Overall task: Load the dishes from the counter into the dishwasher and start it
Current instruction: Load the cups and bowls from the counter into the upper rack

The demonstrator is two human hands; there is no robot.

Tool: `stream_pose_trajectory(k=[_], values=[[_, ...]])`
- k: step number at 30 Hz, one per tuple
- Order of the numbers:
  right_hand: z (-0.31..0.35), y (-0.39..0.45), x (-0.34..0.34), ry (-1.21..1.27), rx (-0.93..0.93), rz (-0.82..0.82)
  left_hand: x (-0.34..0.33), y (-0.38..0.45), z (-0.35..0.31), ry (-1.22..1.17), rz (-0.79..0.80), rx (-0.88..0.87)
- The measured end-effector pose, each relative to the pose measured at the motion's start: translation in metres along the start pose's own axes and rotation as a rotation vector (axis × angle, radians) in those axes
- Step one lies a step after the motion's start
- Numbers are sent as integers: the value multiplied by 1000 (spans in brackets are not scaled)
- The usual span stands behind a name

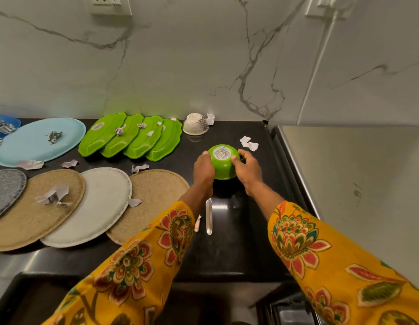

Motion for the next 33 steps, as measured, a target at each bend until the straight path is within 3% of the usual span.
stream_pose_trajectory(k=[18, 24, 33], values=[[-36, -209, 110, 5, -138, -260, -14, -167, 136, 62, 197, 69], [-56, -258, 162, -15, -184, -360, -43, -206, 181, 43, 254, 65], [-95, -315, 244, 176, -246, -517, -103, -261, 234, 92, 360, 124]])
Point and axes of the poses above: each hand's wrist, its own y-axis towards the middle knuckle, its own x-axis out of the back of the hand, z = x × y, the point moved 2 cm from there along y, towards the middle knuckle, and after that the axes turned 13 degrees about x, right-handed, at the moved point
